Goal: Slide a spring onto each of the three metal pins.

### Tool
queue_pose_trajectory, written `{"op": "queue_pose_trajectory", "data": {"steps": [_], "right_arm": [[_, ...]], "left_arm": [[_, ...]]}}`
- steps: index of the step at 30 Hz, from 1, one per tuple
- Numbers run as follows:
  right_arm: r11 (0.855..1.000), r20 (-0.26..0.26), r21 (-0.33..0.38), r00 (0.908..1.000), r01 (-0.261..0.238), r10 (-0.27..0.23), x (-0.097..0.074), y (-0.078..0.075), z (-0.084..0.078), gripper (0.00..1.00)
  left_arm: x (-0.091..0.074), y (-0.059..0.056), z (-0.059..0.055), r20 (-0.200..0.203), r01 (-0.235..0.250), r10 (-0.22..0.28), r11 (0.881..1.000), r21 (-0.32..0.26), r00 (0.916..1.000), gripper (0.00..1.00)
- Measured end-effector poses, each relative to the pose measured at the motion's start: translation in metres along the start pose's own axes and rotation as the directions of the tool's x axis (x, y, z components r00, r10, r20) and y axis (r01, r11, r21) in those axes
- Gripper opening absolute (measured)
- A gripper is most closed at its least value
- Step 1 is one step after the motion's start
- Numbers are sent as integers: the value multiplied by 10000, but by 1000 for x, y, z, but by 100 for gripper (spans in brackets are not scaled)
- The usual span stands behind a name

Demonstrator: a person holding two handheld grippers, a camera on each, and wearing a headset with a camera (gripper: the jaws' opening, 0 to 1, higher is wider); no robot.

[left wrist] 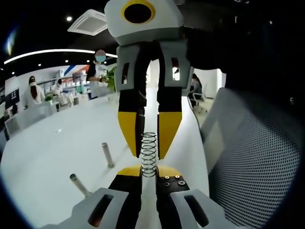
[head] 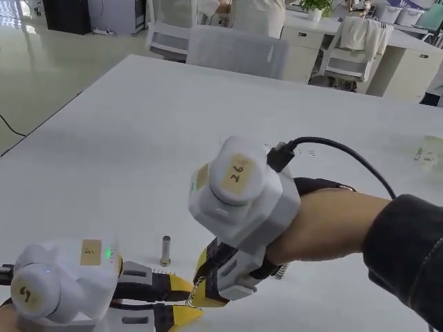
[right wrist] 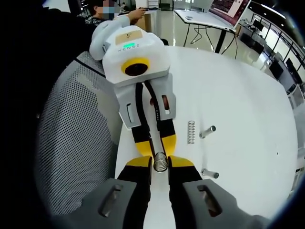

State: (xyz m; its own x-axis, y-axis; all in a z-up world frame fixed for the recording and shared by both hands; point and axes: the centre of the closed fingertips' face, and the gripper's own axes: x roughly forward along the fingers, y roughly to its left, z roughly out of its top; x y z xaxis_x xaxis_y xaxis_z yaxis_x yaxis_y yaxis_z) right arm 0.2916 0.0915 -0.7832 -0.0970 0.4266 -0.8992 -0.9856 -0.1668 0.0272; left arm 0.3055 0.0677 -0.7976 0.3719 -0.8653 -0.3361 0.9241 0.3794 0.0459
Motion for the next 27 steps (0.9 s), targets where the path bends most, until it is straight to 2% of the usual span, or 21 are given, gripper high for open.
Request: {"op": "queue_pose_trajectory", "data": {"steps": [10, 23, 27], "right_arm": [[9999, -65, 63, 9999, -82, 82, 3, 1, -2, 9], [9999, -54, 129, 10000, 47, -46, 3, -3, -2, 9], [9998, -33, 179, 9999, 100, -99, 0, -5, -2, 9]], "left_arm": [[-1, -1, 7, 151, 10, -11, 10000, 72, 9999, 2], [-1, 3, 6, 304, -111, 115, 9998, -137, 9995, 3], [-3, 5, 3, 255, -191, 198, 9995, -265, 9995, 7]]}}
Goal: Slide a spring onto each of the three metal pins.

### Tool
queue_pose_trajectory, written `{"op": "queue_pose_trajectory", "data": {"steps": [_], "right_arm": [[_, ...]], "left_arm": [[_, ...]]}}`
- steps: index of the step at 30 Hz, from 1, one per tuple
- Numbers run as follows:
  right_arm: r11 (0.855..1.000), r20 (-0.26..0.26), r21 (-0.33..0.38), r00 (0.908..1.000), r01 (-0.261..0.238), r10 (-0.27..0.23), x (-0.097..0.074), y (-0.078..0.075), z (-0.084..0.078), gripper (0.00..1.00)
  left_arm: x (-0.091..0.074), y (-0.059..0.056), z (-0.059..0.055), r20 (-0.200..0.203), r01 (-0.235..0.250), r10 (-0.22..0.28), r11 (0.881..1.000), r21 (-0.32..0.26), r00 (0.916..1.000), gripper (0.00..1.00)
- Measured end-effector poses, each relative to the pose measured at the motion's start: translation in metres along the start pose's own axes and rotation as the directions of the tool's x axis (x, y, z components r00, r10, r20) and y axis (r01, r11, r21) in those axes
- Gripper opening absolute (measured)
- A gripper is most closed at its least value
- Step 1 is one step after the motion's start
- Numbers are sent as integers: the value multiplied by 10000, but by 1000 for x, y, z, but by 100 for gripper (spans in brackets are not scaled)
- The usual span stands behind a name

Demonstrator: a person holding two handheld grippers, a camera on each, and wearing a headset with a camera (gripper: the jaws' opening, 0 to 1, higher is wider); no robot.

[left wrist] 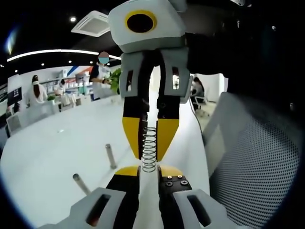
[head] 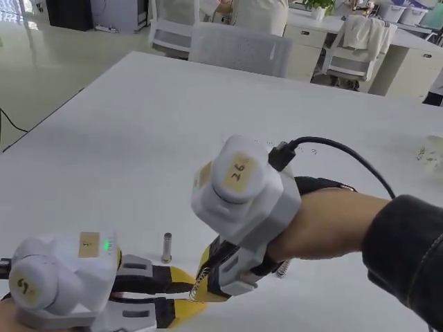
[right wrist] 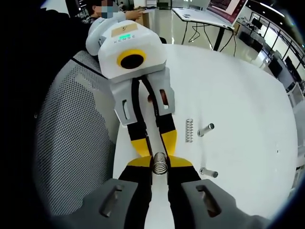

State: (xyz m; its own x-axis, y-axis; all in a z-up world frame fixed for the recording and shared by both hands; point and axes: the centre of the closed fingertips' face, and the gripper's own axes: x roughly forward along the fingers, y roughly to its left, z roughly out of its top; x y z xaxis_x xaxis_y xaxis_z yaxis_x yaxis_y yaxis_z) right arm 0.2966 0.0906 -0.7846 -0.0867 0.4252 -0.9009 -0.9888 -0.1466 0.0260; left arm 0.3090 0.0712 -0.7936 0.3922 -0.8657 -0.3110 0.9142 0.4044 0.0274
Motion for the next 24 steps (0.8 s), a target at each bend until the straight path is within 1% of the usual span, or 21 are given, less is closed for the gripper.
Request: {"op": "queue_pose_trajectory", "data": {"steps": [4, 10, 15, 24], "right_arm": [[10000, -58, 69, 10000, 60, -59, -1, -2, -3, 9], [9997, -121, 155, 9998, 168, -166, -4, -6, -8, 9], [9996, -139, 205, 9997, 208, -205, -5, -8, -10, 9], [9993, -226, 243, 9994, 285, -279, -8, -12, -15, 9]], "left_arm": [[-3, 2, -2, 10, -158, 158, 9997, -180, 9999, 11], [-14, 9, -10, 9, -555, 557, 9964, -643, 9984, 20], [-23, 13, -16, -16, -854, 856, 9924, -881, 9963, 23], [-37, 23, -18, 159, -1523, 1555, 9805, -1243, 9877, 31]]}}
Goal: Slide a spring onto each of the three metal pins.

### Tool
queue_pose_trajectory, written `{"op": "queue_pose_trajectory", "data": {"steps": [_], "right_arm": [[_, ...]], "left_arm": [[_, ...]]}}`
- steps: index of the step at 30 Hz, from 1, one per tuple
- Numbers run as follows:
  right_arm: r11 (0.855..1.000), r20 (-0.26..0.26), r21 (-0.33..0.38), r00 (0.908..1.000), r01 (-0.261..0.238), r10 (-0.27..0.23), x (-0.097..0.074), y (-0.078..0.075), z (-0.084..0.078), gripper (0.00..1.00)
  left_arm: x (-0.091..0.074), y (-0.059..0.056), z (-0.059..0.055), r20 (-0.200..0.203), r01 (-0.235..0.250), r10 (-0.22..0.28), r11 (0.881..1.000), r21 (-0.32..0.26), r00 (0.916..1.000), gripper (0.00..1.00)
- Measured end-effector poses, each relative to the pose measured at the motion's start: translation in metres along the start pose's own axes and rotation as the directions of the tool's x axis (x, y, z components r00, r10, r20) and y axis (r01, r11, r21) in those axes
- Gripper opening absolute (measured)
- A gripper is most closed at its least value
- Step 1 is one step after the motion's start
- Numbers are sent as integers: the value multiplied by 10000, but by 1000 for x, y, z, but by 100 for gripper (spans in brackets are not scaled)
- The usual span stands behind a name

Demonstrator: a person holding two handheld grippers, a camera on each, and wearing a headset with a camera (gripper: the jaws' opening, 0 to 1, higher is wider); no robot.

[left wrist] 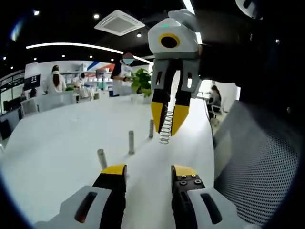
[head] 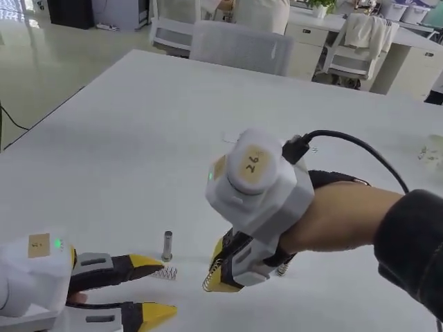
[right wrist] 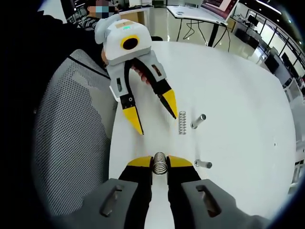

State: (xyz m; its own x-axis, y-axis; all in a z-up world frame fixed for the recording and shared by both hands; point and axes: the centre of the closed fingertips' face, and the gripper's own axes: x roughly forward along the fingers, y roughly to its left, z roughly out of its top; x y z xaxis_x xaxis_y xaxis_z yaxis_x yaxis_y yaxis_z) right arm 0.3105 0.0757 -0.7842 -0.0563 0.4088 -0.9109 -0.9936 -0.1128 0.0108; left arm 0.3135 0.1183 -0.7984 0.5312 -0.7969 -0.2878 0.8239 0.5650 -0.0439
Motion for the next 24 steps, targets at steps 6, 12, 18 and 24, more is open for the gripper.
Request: {"op": "queue_pose_trajectory", "data": {"steps": [6, 12, 18, 24], "right_arm": [[9998, -32, 111, 9999, 163, -162, -6, -8, -5, 9], [9991, -65, 232, 9994, 355, -353, -14, -16, -9, 9], [9981, -178, 290, 9984, 548, -543, -18, -23, -12, 9], [9966, -278, 325, 9968, 763, -754, -23, -32, -15, 9]], "left_arm": [[-7, 7, -1, 72, -377, 378, 9992, -152, 9993, 37], [-11, 13, -1, 109, -623, 626, 9977, -247, 9980, 41], [-12, 15, 0, 157, -737, 742, 9968, -300, 9971, 46], [-14, 19, -1, 178, -922, 930, 9948, -425, 9955, 54]]}}
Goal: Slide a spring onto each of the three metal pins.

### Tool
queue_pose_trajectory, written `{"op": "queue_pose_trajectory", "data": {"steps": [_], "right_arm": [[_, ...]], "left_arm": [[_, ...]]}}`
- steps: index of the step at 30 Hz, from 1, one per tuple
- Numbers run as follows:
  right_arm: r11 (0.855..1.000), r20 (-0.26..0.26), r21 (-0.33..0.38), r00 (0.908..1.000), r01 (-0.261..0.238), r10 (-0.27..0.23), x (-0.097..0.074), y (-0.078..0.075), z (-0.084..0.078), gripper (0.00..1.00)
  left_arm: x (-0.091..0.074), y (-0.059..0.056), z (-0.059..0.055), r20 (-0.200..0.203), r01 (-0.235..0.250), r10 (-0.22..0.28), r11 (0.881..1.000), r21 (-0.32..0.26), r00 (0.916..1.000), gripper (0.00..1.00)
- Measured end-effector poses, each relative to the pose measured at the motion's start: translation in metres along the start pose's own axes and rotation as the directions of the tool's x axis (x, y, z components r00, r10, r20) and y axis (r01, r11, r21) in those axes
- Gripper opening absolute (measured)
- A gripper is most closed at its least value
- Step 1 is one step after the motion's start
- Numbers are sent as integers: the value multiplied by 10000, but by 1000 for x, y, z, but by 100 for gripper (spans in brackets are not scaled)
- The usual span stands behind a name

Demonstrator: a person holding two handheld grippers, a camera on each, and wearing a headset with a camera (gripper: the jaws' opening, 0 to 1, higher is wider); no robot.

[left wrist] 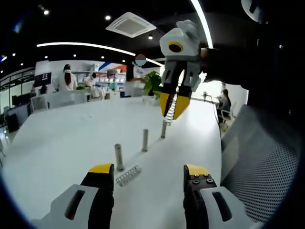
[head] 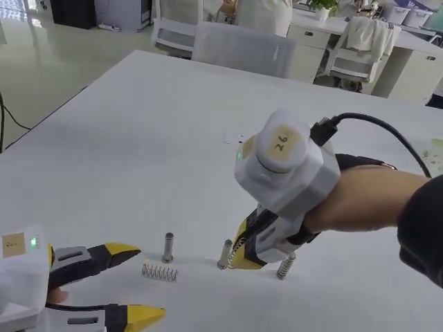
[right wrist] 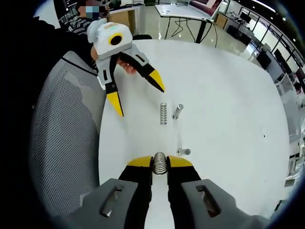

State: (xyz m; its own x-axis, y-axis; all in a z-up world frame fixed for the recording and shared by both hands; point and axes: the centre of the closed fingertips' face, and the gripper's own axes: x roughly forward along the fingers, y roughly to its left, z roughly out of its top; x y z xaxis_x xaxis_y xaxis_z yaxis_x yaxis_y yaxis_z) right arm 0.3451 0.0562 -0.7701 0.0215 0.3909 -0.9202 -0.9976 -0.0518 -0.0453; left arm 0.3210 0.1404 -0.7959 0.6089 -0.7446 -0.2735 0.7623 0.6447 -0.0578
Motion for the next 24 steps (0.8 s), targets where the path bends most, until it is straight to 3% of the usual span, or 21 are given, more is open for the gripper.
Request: {"op": "queue_pose_trajectory", "data": {"steps": [12, 24], "right_arm": [[9989, -212, -104, 9987, 463, -465, 1, -20, -1, 9], [9956, -442, -312, 9950, 882, -895, 13, -42, -3, 9]], "left_arm": [[-4, 3, -3, 1, -163, 163, 9997, -174, 9999, 63], [-4, 1, -4, 55, -167, 169, 9996, -249, 9998, 66]]}}
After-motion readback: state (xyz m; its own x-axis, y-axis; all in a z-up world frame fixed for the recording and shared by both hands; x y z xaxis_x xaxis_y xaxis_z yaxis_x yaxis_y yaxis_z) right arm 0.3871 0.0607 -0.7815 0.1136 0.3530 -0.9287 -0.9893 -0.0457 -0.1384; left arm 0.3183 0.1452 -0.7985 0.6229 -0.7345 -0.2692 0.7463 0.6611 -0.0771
